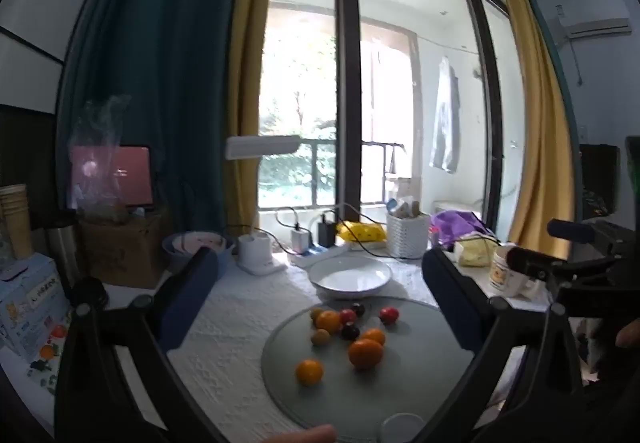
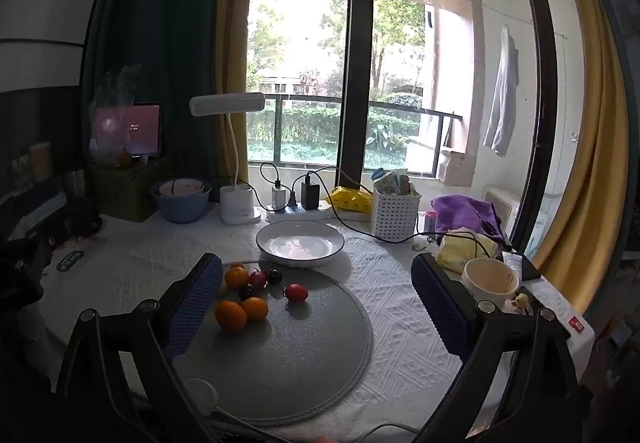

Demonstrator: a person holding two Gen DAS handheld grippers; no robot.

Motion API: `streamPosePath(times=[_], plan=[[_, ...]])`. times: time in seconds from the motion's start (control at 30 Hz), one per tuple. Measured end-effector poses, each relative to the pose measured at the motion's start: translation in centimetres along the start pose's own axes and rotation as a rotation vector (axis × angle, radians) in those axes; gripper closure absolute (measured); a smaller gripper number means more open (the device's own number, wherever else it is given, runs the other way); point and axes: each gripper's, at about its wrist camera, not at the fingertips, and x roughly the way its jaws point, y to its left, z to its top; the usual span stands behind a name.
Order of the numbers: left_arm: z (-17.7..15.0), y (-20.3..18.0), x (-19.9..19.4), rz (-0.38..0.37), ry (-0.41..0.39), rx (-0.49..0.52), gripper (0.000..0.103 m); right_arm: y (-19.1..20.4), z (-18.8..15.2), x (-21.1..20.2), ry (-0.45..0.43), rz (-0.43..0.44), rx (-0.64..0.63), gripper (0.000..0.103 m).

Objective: Organize fruits

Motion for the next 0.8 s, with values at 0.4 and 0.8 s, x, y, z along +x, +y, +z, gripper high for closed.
streamPosePath(times=[0.4,0.8], plan=[[0.5,0.3,-0.8,-0.011,-0.021,0.004,0.001,-0.1,-0.2,0.1,-0.004,0.020,0.016,0.006],[0.9,0.3,-1.1,-0.011,-0.035,0.002,0.001,0.4,0.2,0.0,-0.012,0.013,0.012,0.006]])
